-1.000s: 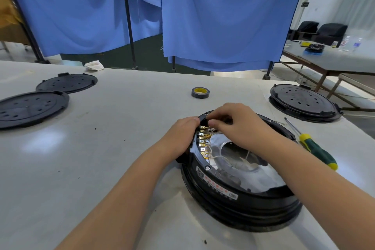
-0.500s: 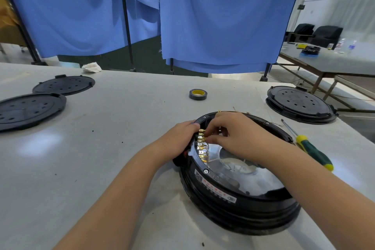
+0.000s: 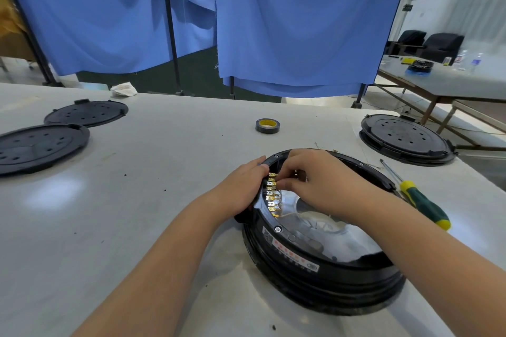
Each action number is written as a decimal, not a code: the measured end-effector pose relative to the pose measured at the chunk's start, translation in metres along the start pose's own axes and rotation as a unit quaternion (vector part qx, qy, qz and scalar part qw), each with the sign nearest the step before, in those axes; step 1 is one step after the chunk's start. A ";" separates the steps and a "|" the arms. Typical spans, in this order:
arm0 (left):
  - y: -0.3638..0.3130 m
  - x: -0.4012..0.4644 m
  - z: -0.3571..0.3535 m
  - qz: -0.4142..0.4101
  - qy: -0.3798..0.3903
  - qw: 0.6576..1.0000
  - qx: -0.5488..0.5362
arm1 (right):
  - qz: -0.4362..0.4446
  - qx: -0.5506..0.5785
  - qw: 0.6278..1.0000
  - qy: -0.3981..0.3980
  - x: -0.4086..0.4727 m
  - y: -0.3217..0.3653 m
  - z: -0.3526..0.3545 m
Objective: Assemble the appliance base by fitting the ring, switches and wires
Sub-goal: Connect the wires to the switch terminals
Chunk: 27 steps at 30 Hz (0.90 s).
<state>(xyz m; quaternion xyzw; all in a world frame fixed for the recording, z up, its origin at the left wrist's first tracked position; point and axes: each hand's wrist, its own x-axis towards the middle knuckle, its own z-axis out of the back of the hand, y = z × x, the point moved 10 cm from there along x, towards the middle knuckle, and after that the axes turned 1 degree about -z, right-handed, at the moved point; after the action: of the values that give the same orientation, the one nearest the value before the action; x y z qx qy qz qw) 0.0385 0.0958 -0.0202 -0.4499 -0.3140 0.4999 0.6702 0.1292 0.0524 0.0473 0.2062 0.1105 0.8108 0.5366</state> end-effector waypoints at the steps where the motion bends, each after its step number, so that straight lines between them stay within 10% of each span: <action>1: 0.000 0.000 0.000 -0.003 0.001 1.000 -0.001 | -0.001 0.001 1.000 -0.002 0.000 0.000 0.000; 27: 0.007 0.002 -0.002 0.013 0.006 1.000 0.000 | -0.007 -0.005 1.000 -0.005 0.000 0.000 -0.004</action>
<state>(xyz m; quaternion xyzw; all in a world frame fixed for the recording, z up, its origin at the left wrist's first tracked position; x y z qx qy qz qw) 0.0385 0.0980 -0.0275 -0.4566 -0.3042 0.5061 0.6654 0.1268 0.0527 0.0438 0.2068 0.1054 0.8063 0.5440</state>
